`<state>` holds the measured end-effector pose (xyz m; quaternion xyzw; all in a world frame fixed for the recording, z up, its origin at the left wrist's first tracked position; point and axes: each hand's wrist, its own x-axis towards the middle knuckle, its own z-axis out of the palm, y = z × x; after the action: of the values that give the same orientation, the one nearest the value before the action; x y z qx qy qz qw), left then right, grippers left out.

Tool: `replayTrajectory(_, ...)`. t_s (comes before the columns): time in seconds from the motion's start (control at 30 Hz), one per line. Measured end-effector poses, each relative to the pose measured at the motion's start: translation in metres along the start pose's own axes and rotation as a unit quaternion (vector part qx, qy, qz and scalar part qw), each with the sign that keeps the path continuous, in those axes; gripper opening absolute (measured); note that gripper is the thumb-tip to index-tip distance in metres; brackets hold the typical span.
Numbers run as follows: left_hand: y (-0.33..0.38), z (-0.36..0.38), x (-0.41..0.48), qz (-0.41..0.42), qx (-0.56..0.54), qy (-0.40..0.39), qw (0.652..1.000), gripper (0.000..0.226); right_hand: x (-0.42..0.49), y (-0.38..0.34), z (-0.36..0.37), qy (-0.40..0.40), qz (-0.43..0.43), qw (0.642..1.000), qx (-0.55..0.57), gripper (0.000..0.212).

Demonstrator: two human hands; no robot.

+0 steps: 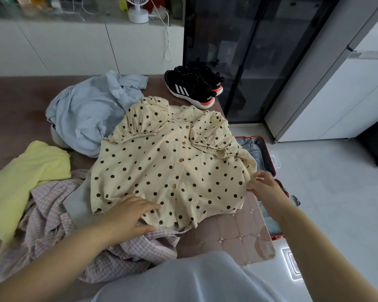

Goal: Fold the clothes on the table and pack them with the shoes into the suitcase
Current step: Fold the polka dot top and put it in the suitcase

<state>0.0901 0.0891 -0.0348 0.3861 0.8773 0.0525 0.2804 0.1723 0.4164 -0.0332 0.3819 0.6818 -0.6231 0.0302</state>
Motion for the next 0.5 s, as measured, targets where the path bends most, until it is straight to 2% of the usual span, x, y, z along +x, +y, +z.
replayTrajectory(0.1,0.001,0.000,0.001,-0.005,0.014,-0.014,1.000,0.057,0.000,0.002,-0.012,0.006,-0.052,0.996,-0.066,0.032)
replayTrajectory(0.17,0.000,0.000,0.003,-0.006,0.013,-0.013,1.000,0.055,0.002,0.007,-0.020,0.048,-0.079,0.993,-0.080,0.033)
replayTrajectory(0.27,-0.001,0.001,0.007,-0.010,0.005,-0.004,1.000,0.051,0.006,0.016,-0.028,0.110,-0.049,0.981,-0.151,0.050)
replayTrajectory(0.33,-0.001,0.002,0.010,-0.017,-0.002,0.002,1.000,0.046,0.008,0.026,-0.027,0.087,0.001,0.979,-0.186,0.054)
replayTrajectory(0.4,0.000,0.002,0.015,-0.018,-0.020,0.011,1.000,0.038,0.006,0.033,-0.023,0.030,0.021,0.973,-0.228,0.018)
replayTrajectory(0.43,0.003,0.001,0.018,-0.019,-0.027,0.018,0.999,0.034,0.004,0.035,-0.021,0.012,0.012,0.972,-0.236,0.016)
replayTrajectory(0.5,0.015,-0.007,0.023,-0.008,-0.037,0.046,0.998,0.029,0.005,0.039,-0.019,0.003,-0.012,0.973,-0.231,0.030)
